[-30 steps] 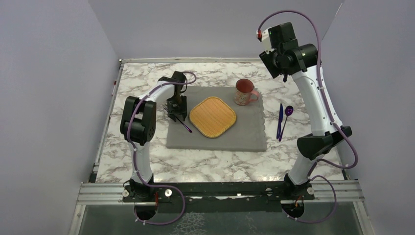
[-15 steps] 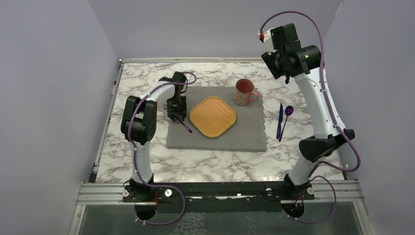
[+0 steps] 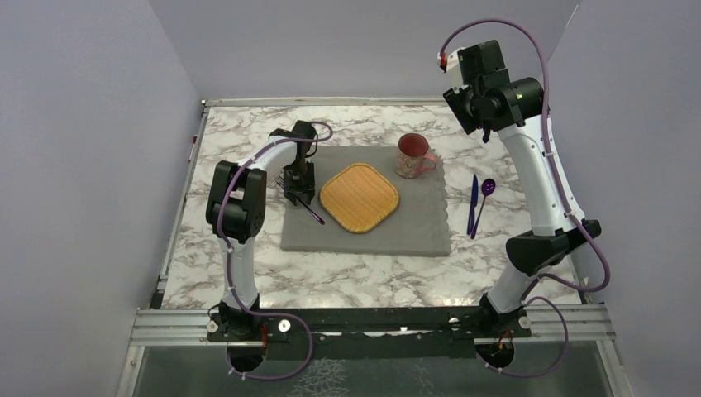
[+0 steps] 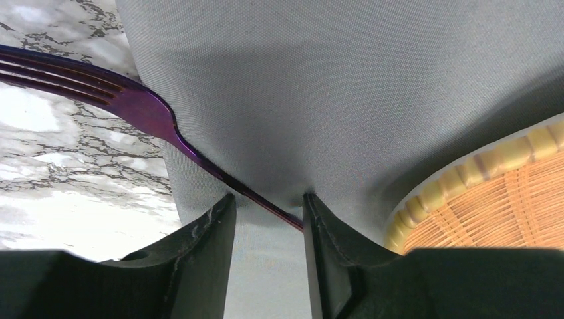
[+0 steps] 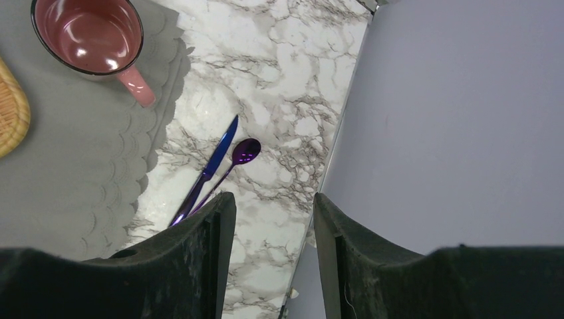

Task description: Set the dinner table for one person

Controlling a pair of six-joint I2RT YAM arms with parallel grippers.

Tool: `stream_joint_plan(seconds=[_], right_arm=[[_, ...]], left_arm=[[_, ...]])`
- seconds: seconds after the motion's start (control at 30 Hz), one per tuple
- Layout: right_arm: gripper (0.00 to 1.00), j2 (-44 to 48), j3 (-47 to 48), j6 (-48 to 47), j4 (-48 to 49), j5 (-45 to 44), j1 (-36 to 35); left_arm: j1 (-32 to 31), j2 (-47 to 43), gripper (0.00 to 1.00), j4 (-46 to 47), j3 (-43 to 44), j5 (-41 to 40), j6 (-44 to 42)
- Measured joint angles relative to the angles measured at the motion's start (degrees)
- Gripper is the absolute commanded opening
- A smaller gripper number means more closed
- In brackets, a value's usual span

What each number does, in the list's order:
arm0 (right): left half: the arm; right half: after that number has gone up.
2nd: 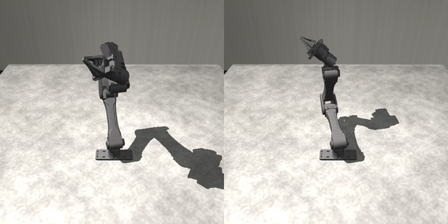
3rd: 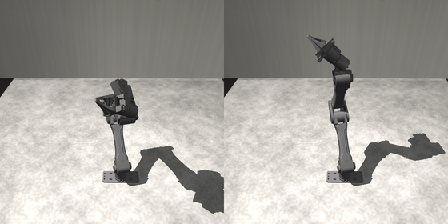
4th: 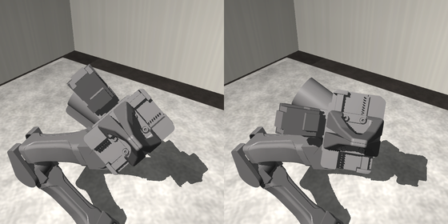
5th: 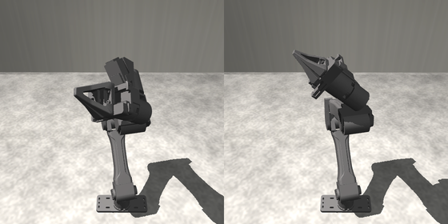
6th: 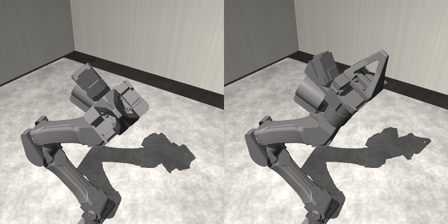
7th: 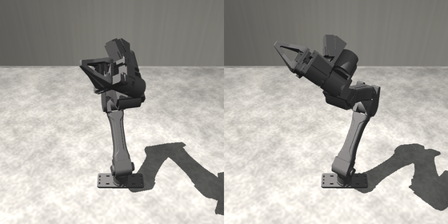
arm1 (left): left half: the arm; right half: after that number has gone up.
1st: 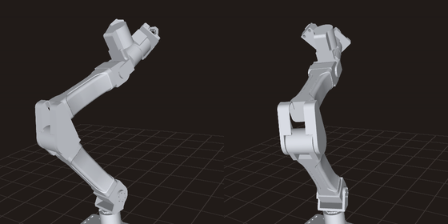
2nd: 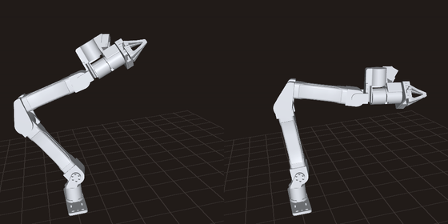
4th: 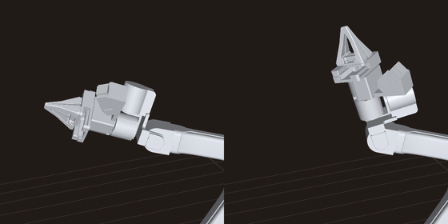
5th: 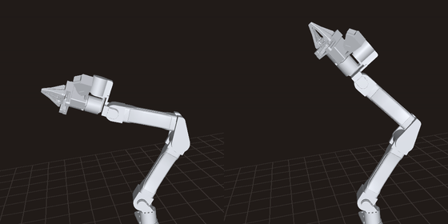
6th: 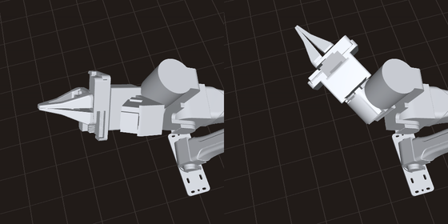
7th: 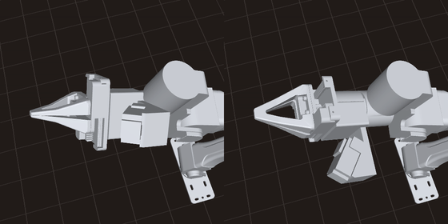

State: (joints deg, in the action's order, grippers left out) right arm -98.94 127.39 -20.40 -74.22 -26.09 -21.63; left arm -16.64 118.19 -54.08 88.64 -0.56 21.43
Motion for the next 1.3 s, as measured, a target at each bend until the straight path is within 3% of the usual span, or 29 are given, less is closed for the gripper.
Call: stream_joint_plan(seconds=[0.77, 0.93, 1.2, 1.3], right_arm=[[0.45, 0.0, 0.0, 0.0, 0.0, 0.0, 0.0], [0.43, 0.0, 0.0, 0.0, 0.0, 0.0, 0.0], [0.42, 0.1, -0.2, 0.0, 0.1, 0.0, 0.0], [0.42, 0.2, -0.3, 0.0, 0.2, 0.0, 0.0]], left_arm=[[-1.2, -0.8, 0.29, 1.5, -1.2, -1.0, -0.8], [-1.2, -1.9, 0.24, 2.8, -2.8, -1.3, -1.2], [-1.3, -2.9, 0.01, 3.7, -4.1, -1.9, -2.3], [-1.5, -3.4, 0.00, 4.1, -4.7, -2.1, -2.8]])
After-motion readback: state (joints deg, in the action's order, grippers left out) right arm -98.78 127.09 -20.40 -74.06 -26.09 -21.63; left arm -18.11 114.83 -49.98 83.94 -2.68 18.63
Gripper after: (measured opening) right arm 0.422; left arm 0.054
